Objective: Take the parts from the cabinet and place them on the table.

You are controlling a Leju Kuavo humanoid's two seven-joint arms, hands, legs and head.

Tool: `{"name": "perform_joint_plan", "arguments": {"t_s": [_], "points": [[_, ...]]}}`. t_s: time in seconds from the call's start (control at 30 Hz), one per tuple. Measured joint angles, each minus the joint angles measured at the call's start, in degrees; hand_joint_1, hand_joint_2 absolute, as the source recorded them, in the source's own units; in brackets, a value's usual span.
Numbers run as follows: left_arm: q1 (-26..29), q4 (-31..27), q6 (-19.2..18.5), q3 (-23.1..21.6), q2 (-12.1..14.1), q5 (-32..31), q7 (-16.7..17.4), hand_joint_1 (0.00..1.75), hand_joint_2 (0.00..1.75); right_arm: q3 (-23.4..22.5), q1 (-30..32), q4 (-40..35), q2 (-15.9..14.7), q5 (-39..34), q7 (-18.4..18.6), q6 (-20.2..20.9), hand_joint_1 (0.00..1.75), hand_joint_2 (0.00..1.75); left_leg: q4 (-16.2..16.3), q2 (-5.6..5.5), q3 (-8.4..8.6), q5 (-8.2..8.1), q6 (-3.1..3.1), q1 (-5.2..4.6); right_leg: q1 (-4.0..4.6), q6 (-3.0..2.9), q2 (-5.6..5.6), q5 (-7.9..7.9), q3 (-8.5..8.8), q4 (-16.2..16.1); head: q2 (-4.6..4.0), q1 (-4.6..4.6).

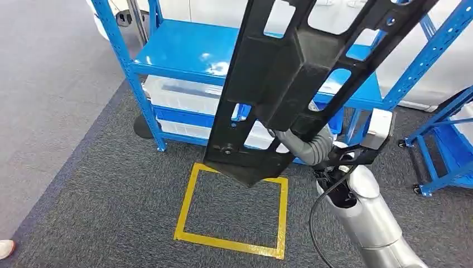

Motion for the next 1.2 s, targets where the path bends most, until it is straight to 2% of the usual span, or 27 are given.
{"name": "perform_joint_plan", "arguments": {"t_s": [0.03, 0.07, 0.17, 0.2, 0.23, 0.27, 0.33, 0.37, 0.4, 0.43, 0.5, 0.53, 0.57, 0.63, 0.7, 0.73, 0.77, 0.8, 0.83, 0.87, 0.9, 0.93, 1.0, 1.03, 1.07, 1.13, 1.2], "points": [[0.00, 0.00, 0.00, 0.00, -0.09, 0.02, -0.02, 0.00, 1.75, -0.22, -0.07, 0.00, 0.00, 0.04, 0.00, 0.09, 1.75, 1.75, 0.09, -0.27, -0.32, 0.08, -0.15, 0.18, -0.06, -0.66, 2.93, -0.69, 2.13, -3.87, 0.00, 0.00], [-0.17, 0.00, 0.00, -0.02, -0.13, 0.02, -0.02, 0.00, 1.75, -0.39, 0.03, 0.00, 0.00, 0.04, -0.04, 0.15, 1.75, 1.75, 0.52, -0.67, -0.83, 0.26, -0.48, -0.04, 0.03, -0.62, 3.09, -0.39, 2.37, -4.74, 0.00, 0.00], [0.02, 0.00, 0.00, -0.02, -0.15, -0.02, 0.00, 0.00, 1.75, -0.87, 0.08, 0.11, 0.00, 0.13, -0.02, 0.50, 1.75, 1.75, 0.08, -2.07, -1.35, 0.88, -1.51, 0.48, 0.40, -0.98, 1.52, -0.30, 2.14, -4.64, 0.00, 0.00], [0.06, 0.00, 0.00, -0.02, -0.09, -0.09, 0.04, 0.00, 1.75, -0.92, 0.09, 0.11, 0.02, 0.13, -0.04, 0.50, 1.75, 1.75, 0.38, -2.17, -1.52, 0.56, -1.79, 0.16, -0.51, -1.52, 0.58, 0.18, 2.51, -5.66, 0.00, 0.00], [0.08, 0.00, 0.00, -0.02, -0.09, -0.18, 0.07, 0.00, 1.75, -0.94, 0.09, 0.11, 0.00, 0.15, 0.00, 0.52, 1.75, 1.75, 1.51, -0.17, -2.02, -0.40, -2.14, 0.01, -0.28, -1.66, -0.06, 0.31, 2.78, -6.05, 0.00, 0.02], [0.07, 0.00, 0.00, -0.02, -0.09, -0.35, 0.11, 0.00, 1.75, -1.11, 0.08, 0.09, 0.00, 0.18, -0.04, 0.52, 1.75, 1.75, 4.84, 1.20, -3.62, -2.58, -2.46, 0.14, -0.26, -1.96, -0.69, 0.36, 2.77, -6.06, 0.00, 0.00], [0.03, 0.00, -0.04, -0.02, -0.09, -0.61, 0.11, 0.00, 1.75, -1.27, 0.42, 0.09, 0.00, 0.44, 0.00, 0.50, 1.75, 1.75, 14.24, 1.87, -8.11, -6.76, -2.99, 0.43, -0.17, -1.99, -2.06, 0.34, 2.57, -5.97, 0.00, 0.00], [0.03, 0.00, -0.09, -0.02, -0.09, -0.63, 0.11, 0.00, 1.75, -1.33, 0.72, 0.09, 0.00, 0.55, 0.07, 0.48, 1.75, 1.75, 17.75, 1.92, -9.73, -7.75, -3.25, 0.57, -0.17, -1.98, -2.75, 0.34, 2.48, -5.91, 0.00, 0.00], [-0.05, 0.00, -0.13, -0.02, -0.07, -0.72, 0.11, 0.00, 1.75, -1.40, 1.07, 0.09, 0.00, 0.59, 0.09, 0.46, 1.75, 1.75, 18.34, 2.05, -9.97, -7.23, -3.40, 0.71, -0.17, -1.96, -3.45, 0.32, 2.46, -5.83, 0.00, 0.00], [-0.08, 0.00, -0.13, -0.02, -0.04, -0.77, 0.20, 0.00, 1.75, -1.44, 1.35, 0.04, 0.00, 0.59, 0.09, 0.44, 1.75, 1.75, 15.98, 2.34, -8.74, -5.45, -3.49, 0.81, -0.20, -1.84, -4.06, 0.23, 2.47, -5.72, 0.00, 0.00], [0.06, 0.00, -0.13, -0.04, -0.02, -0.81, 0.37, 0.00, 1.75, -1.62, 1.54, -0.09, 0.00, 0.68, 0.09, 0.44, 1.75, 1.75, 5.86, 3.55, -3.46, -0.32, -3.42, 0.88, -0.37, -1.45, -5.02, -0.11, 2.54, -5.25, 0.00, 0.00], [0.07, 0.00, -0.13, -0.07, -0.02, -1.00, 0.37, 0.00, 1.75, -1.75, 1.64, -0.31, 0.00, 0.68, 0.07, 0.41, 1.75, 1.75, 1.39, 5.75, -1.43, 0.55, -3.24, 0.76, -0.21, -1.07, -5.37, -0.37, 2.49, -4.96, 0.00, 0.00], [-0.05, 0.00, -0.15, -0.09, -0.02, -1.09, 0.39, 0.00, 1.75, -1.99, 1.88, -0.53, -0.02, 0.68, -0.04, 0.41, 1.75, 1.75, 0.46, 6.11, -1.03, 0.22, -2.61, 0.08, 0.21, -0.77, -5.75, -0.49, 2.20, -4.45, 0.00, 0.00], [0.01, 0.00, -0.17, -0.11, -0.02, -1.09, 0.48, 0.00, 1.75, -2.14, 2.13, -0.59, -0.04, 0.96, 0.04, 0.41, 1.75, 1.75, 1.01, 5.20, -1.65, 0.31, -1.81, 0.21, 0.42, -0.34, -6.61, -0.32, 2.17, -4.59, 0.00, 0.02], [0.20, 0.00, -0.17, -0.11, -0.02, -1.09, 0.59, 0.00, 1.75, -2.16, 2.45, -0.88, -0.02, 1.07, -0.02, 0.41, 1.75, 1.75, 0.53, 4.04, -1.75, 0.77, -0.83, 0.14, 0.19, 0.37, -7.72, -0.33, 2.39, -4.72, 0.00, 0.00], [0.26, 0.00, -0.15, -0.13, -0.09, -1.09, 0.63, 0.00, 1.75, -2.34, 2.43, -0.98, -0.09, 1.20, -0.02, 0.39, 1.75, 1.75, 0.24, 3.61, -1.61, 1.11, -0.40, 0.44, -0.19, 0.70, -5.99, -1.39, 2.21, -4.01, 0.00, 0.02], [0.19, 0.00, -0.15, -0.13, -0.07, -1.09, 0.68, 0.00, 1.75, -2.49, 2.46, -1.05, -0.09, 1.36, -0.09, 0.39, 1.75, 1.75, 0.18, 3.21, -1.79, 1.30, -0.12, 0.44, -0.19, 0.77, -3.49, -3.51, 1.00, -1.37, 0.00, 0.02], [0.10, 0.00, -0.11, -0.15, -0.11, -1.09, 0.68, 0.00, 1.75, -2.62, 2.65, -1.18, -0.17, 1.38, -0.20, 0.44, 1.75, 1.75, 0.19, 2.72, -1.96, 1.43, 0.09, 0.40, -0.20, 0.83, -2.01, -6.23, -1.20, 3.64, 0.00, 0.02], [0.08, 0.00, -0.13, -0.15, -0.13, -1.09, 0.68, 0.00, 1.75, -2.71, 2.93, -1.18, -0.20, 1.49, -0.24, 0.44, 1.75, 1.75, 0.19, 2.14, -2.06, 1.50, 0.19, 0.27, -0.18, 0.88, -1.53, -8.23, -3.41, 8.46, 0.00, 0.02], [0.11, 0.00, -0.13, -0.15, -0.13, -1.11, 0.68, 0.00, 1.75, -2.75, 3.27, -1.18, -0.22, 1.51, -0.26, 0.44, 1.75, 1.75, 0.26, 1.58, -2.17, 1.54, 0.24, 0.15, -0.18, 0.87, -1.39, -9.35, -5.08, 12.02, 0.00, 0.02], [0.21, 0.00, -0.13, -0.15, -0.15, -1.16, 0.68, 0.00, 1.75, -2.86, 3.65, -1.18, -0.24, 1.53, -0.28, 0.41, 1.75, 1.75, 0.37, 0.93, -2.25, 1.57, 0.29, 0.08, -0.18, 0.82, -1.37, -9.26, -5.92, 13.70, 0.00, 0.02], [0.31, 0.00, -0.17, -0.17, -0.15, -1.24, 0.70, 0.00, 1.75, -2.99, 3.98, -1.18, -0.24, 1.55, -0.37, 0.39, 1.75, 1.75, 0.51, 0.17, -2.26, 1.57, 0.29, 0.05, -0.18, 0.66, -1.33, -7.64, -5.14, 12.13, 0.00, 0.02], [0.31, 0.00, -0.26, -0.31, -0.15, -1.49, 0.72, 0.00, 1.75, -3.39, 4.35, -1.53, -0.26, 1.79, -0.57, 0.33, 1.75, 1.75, 0.85, -1.20, -2.25, 1.53, 0.21, 0.04, -0.19, 0.17, -0.62, -2.66, -0.73, 3.22, 0.00, 0.02], [0.28, 0.00, -0.28, -0.44, -0.20, -1.68, 0.72, 0.00, 1.75, -3.61, 4.38, -1.77, -0.28, 1.95, -0.63, 0.31, 1.75, 1.75, 1.04, -1.80, -2.31, 1.47, 0.11, 0.06, -0.25, -0.14, 1.51, -0.54, 1.73, -2.01, 0.00, 0.02], [0.19, 0.00, -0.31, -0.52, -0.31, -1.70, 0.72, 0.00, 1.75, -3.74, 4.45, -1.88, -0.37, 1.99, -0.68, 0.33, 1.75, 1.75, 1.27, -2.28, -2.80, 1.53, -0.23, -0.18, -0.42, -0.32, 4.01, -1.51, 2.45, -3.16, 0.00, 0.02], [0.19, 0.00, -0.33, -0.59, -0.31, -1.75, 0.79, 0.00, 1.75, -3.91, 4.84, -2.21, -0.59, 2.12, -0.72, 0.28, 1.75, 1.75, 1.40, -3.38, -3.43, 1.77, -0.99, 0.35, -0.07, -0.35, 2.97, -1.44, 2.16, -3.76, 0.00, 0.00], [0.28, 0.00, -0.35, -0.59, -0.31, -1.73, 0.79, 0.00, 1.75, -3.93, 4.89, -2.38, -0.61, 2.16, -0.70, 0.24, 1.75, 1.75, 1.10, -4.56, -3.60, 2.09, -1.78, 0.42, -0.04, -0.83, 1.90, -1.23, 2.35, -4.14, 0.00, 0.02]]}}
